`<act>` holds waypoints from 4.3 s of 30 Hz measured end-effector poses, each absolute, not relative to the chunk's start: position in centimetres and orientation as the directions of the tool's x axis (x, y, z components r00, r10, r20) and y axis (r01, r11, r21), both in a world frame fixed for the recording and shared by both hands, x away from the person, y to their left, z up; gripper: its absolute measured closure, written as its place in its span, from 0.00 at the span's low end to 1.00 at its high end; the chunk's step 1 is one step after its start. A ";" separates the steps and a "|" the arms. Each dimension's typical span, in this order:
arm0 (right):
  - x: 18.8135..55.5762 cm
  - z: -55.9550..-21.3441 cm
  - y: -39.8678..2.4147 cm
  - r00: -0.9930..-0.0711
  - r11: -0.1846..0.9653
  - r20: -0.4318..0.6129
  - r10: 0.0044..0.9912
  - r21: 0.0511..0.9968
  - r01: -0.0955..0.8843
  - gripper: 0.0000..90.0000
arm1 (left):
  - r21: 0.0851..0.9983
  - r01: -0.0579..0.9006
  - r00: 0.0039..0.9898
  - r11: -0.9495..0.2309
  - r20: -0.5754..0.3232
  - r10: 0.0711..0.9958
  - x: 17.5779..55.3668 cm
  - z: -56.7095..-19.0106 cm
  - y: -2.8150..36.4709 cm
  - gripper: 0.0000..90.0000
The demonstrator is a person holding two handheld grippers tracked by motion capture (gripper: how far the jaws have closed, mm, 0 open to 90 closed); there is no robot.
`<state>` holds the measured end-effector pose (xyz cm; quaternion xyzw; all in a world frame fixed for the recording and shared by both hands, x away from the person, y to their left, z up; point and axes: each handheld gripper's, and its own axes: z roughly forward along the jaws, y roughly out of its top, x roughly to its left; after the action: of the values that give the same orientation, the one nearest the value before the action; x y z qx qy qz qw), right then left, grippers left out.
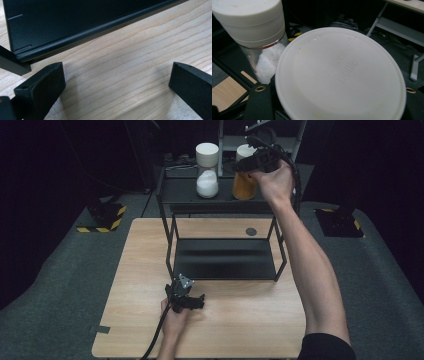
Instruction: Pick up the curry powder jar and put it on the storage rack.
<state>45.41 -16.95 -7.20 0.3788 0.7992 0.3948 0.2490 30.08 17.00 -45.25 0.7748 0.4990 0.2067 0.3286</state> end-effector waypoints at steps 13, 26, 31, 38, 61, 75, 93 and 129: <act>46.2 -7.6 -17.2 -0.585 0.395 -0.085 0.806 0.815 0.425 0.37 | 0.715 0.637 0.417 -0.286 -0.007 0.909 30.1 -45.2 17.0 0.00; 46.4 -7.6 -17.4 -0.583 0.366 -0.046 0.811 0.818 0.445 0.20 | 0.715 0.637 0.417 -0.286 -0.008 0.909 30.1 -45.2 17.0 0.00; 45.3 -7.8 -17.0 -0.556 0.352 -0.061 0.829 0.830 0.432 0.09 | 0.715 0.637 0.417 -0.286 -0.008 0.909 30.1 -45.2 17.0 0.00; 45.3 -7.6 -17.9 -0.572 0.350 -0.042 0.820 0.826 0.442 0.06 | 0.715 0.637 0.417 -0.286 -0.008 0.909 30.1 -45.2 17.0 0.00; 43.2 -8.2 -20.9 -0.645 0.410 -0.042 0.763 0.803 0.433 0.05 | 0.715 0.638 0.416 -0.286 -0.008 0.909 30.1 -45.2 17.0 0.01; 42.2 -9.5 -21.4 -0.689 0.451 -0.047 0.723 0.788 0.420 0.05 | 0.715 0.638 0.417 -0.286 -0.007 0.909 30.1 -45.2 17.0 0.00; 40.4 -12.8 -24.7 -0.713 0.432 -0.011 0.701 0.802 0.413 0.07 | 0.715 0.637 0.417 -0.288 -0.005 0.909 30.1 -45.2 17.0 0.00; 40.4 -21.5 -26.1 -0.722 0.457 0.074 0.688 0.729 0.510 0.07 | 0.715 0.637 0.417 -0.288 -0.006 0.909 30.1 -45.2 17.0 0.01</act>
<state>40.38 -26.07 -21.52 0.3540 0.8456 0.3823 0.1165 30.07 16.99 -45.24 0.7752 0.4986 0.2073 0.3280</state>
